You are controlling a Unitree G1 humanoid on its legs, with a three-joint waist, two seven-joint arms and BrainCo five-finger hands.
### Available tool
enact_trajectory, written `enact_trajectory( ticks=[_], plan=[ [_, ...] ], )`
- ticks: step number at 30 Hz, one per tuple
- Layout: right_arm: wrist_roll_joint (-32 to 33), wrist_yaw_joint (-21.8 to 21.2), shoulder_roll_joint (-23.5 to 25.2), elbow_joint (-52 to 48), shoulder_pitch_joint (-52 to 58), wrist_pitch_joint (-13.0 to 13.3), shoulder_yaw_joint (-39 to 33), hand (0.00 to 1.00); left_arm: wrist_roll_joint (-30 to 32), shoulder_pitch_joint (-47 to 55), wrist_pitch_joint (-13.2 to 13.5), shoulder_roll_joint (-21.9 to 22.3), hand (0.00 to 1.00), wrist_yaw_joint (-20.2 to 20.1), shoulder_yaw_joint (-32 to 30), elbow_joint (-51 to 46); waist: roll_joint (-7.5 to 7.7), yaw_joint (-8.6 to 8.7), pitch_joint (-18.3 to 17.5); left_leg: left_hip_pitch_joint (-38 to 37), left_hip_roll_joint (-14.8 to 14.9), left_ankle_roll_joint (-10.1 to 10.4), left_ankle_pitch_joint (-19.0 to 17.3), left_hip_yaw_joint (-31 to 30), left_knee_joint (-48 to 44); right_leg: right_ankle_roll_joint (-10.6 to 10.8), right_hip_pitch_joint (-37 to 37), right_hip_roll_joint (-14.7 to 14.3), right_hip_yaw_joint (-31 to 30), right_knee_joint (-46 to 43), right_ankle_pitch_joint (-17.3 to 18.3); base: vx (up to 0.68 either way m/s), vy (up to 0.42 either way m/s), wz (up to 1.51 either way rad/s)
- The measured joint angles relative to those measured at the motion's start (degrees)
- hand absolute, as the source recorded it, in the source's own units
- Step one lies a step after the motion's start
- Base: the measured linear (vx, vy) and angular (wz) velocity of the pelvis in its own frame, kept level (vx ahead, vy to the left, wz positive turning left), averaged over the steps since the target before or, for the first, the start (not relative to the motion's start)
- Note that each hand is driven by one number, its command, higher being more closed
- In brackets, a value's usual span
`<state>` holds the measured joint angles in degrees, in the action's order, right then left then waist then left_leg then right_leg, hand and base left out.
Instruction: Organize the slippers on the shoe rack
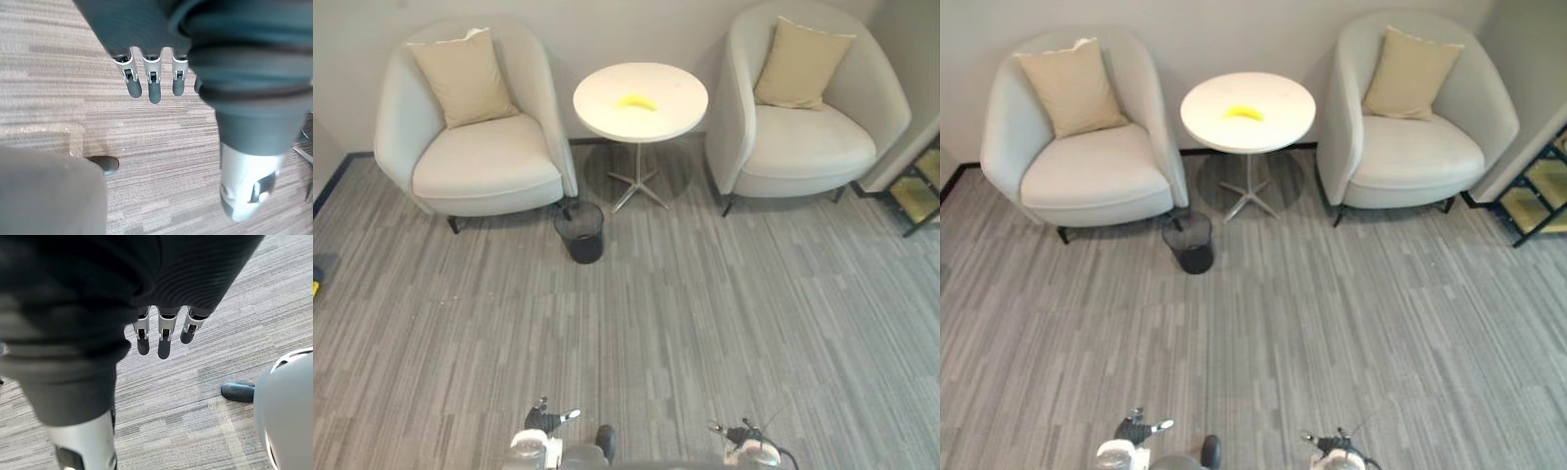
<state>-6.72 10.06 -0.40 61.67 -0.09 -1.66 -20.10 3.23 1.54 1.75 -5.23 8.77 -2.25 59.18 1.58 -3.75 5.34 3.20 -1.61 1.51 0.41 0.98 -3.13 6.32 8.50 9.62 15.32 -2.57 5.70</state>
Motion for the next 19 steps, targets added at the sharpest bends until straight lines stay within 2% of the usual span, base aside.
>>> enact_trajectory(
  ticks=[5, 9, 12, 19],
  plan=[
    [0.0, 0.0, -0.3, 0.1, 0.8, -0.1, 0.0, 0.00, 0.0, 0.0, 0.0, 0.0, 0.00, 0.0, 0.0, 0.1, -0.03, 0.04, 0.1, -0.4, -0.3, 0.1, 0.1, -0.5, 1.6, -0.1, -0.3, 0.3, 0.6, -0.1, 2.7, -0.12, -0.057, -0.04],
    [0.2, 0.1, -0.4, 0.1, 2.0, 0.0, -0.1, 0.00, 0.0, 0.4, 0.0, 0.1, 0.00, 0.0, 1.1, 0.2, -0.69, 0.27, -0.1, -2.4, -0.5, 0.2, 3.7, -2.3, 6.6, -0.1, -0.5, 0.4, 2.2, -1.2, 4.2, -0.14, -0.039, 0.20],
    [0.0, 0.0, -1.1, 0.2, 2.3, 0.0, 0.1, 0.00, 0.0, 0.4, 0.0, 0.3, 0.00, 0.0, 1.1, 0.2, -0.89, 0.26, -0.5, -3.0, -0.3, 0.5, 5.6, -3.3, 9.0, -0.3, -0.6, 0.1, 3.3, -1.2, 4.4, -0.09, -0.016, 0.17],
    [0.0, 0.0, -1.1, 0.3, 2.3, 0.0, 0.1, 0.00, 0.0, 0.2, 0.0, 0.3, 0.00, -0.1, 1.2, 1.0, -0.29, 0.40, -0.6, -2.7, -0.8, 0.1, 6.0, -3.9, 9.0, 0.3, -0.5, 0.3, 3.5, -0.8, 3.7, -0.01, -0.002, 0.03]
  ],
)
